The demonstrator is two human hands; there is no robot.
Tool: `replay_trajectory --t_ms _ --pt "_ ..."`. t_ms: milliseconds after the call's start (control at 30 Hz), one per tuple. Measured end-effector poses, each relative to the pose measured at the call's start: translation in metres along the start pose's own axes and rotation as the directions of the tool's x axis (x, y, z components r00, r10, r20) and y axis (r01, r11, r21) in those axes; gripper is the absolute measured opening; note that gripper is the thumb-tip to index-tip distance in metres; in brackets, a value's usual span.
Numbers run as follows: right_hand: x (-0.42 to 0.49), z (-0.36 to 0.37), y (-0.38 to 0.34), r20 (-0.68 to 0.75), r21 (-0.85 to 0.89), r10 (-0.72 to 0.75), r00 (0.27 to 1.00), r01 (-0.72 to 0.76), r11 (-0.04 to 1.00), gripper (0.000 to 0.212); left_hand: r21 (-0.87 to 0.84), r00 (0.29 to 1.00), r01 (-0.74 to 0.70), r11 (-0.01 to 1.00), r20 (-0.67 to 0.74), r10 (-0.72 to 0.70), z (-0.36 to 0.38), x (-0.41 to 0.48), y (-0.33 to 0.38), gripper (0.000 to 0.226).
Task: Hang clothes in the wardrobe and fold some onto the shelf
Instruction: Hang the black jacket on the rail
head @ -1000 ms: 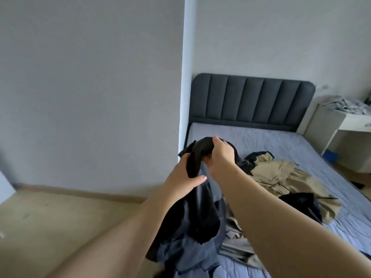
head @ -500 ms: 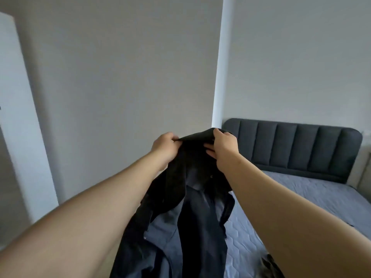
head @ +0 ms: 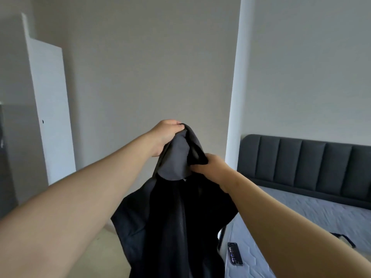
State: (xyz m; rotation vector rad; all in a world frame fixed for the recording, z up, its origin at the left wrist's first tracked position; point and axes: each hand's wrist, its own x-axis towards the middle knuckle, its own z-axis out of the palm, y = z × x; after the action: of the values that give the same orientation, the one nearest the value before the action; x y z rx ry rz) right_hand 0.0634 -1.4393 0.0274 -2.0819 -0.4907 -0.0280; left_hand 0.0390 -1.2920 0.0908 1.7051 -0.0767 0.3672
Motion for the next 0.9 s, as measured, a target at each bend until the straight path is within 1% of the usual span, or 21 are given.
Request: replay_trajectory --t_ms 33,100,167,233,267,300,367,467,533,633,667,700,733,767,800,833,867,900 --pt "-0.002 0.002 0.001 -0.009 0.049 0.004 1.0 -0.004 0.999 0.028 0.045 1.0 0.006 0.999 -0.022 -0.005 0.0 -0.001 -0.002 0.024" --pt "-0.003 0.003 0.004 -0.049 0.106 0.004 0.999 0.001 0.994 0.017 0.167 0.998 0.002 0.986 -0.064 0.008 -0.003 -0.004 -0.006 0.019" --pt "-0.003 0.003 0.005 -0.059 0.175 0.021 0.998 -0.011 0.985 0.012 0.244 0.999 -0.035 0.969 -0.023 0.042 -0.008 -0.009 -0.012 0.011" --pt "-0.001 0.002 0.003 -0.064 0.211 0.037 0.997 -0.023 0.977 0.01 0.292 0.998 -0.064 0.954 0.039 0.055 -0.015 -0.014 -0.019 0.021" --pt "-0.001 0.001 0.001 -0.077 0.216 0.031 0.997 -0.014 0.976 0.008 0.329 0.998 -0.064 0.942 0.041 0.053 -0.019 -0.016 -0.023 0.024" --pt "-0.001 0.001 -0.001 -0.091 0.218 0.013 0.996 0.007 0.976 0.006 0.382 0.999 -0.052 0.923 0.028 0.045 -0.022 -0.019 -0.028 0.027" --pt "0.0 0.0 -0.006 -0.112 0.222 -0.023 0.993 0.047 0.974 0.005 0.477 1.0 0.014 0.879 -0.012 -0.009 -0.029 -0.023 -0.039 0.03" --pt "-0.001 0.004 -0.011 -0.105 0.231 -0.056 0.993 0.079 0.97 0.004 0.475 0.992 0.114 0.872 -0.011 -0.124 -0.037 -0.03 -0.063 0.028" --pt "-0.003 0.007 -0.011 -0.106 0.246 -0.063 0.992 0.088 0.965 0.005 0.488 0.987 0.145 0.86 -0.01 -0.161 -0.04 -0.036 -0.077 0.027" --pt "-0.006 0.011 -0.006 -0.112 0.27 -0.067 0.991 0.095 0.958 0.007 0.492 0.977 0.208 0.845 -0.067 -0.201 -0.044 -0.045 -0.099 0.021" --pt "-0.007 0.011 -0.003 -0.123 0.286 -0.06 0.991 0.093 0.954 0.006 0.526 0.973 0.227 0.819 -0.088 -0.213 -0.046 -0.048 -0.108 0.018" --pt "-0.008 0.01 0.0 -0.139 0.304 -0.05 0.989 0.091 0.948 0.005 0.637 0.971 0.234 0.735 -0.107 -0.216 -0.048 -0.052 -0.119 0.015" --pt "-0.008 0.008 0.002 -0.158 0.322 -0.04 0.987 0.09 0.943 0.004 0.764 0.969 0.229 0.603 -0.119 -0.216 -0.051 -0.058 -0.13 0.016" --pt "-0.009 0.005 0.005 -0.176 0.337 -0.031 0.984 0.09 0.937 0.006 0.848 0.967 0.222 0.481 -0.127 -0.223 -0.055 -0.065 -0.142 0.021" --pt "-0.009 0.002 0.008 -0.188 0.342 -0.03 0.982 0.094 0.935 0.007 0.875 0.96 0.231 0.424 -0.135 -0.244 -0.057 -0.072 -0.154 0.024" --pt "-0.008 -0.001 0.011 -0.19 0.333 -0.036 0.981 0.099 0.938 0.007 0.867 0.952 0.253 0.43 -0.144 -0.271 -0.058 -0.078 -0.165 0.026" --pt "-0.009 -0.002 0.015 -0.183 0.319 -0.043 0.982 0.101 0.942 0.007 0.834 0.946 0.282 0.474 -0.158 -0.284 -0.057 -0.083 -0.175 0.026" --pt "-0.009 -0.003 0.018 -0.176 0.311 -0.05 0.983 0.104 0.945 0.007 0.771 0.938 0.327 0.547 -0.192 -0.29 -0.053 -0.086 -0.179 0.025"
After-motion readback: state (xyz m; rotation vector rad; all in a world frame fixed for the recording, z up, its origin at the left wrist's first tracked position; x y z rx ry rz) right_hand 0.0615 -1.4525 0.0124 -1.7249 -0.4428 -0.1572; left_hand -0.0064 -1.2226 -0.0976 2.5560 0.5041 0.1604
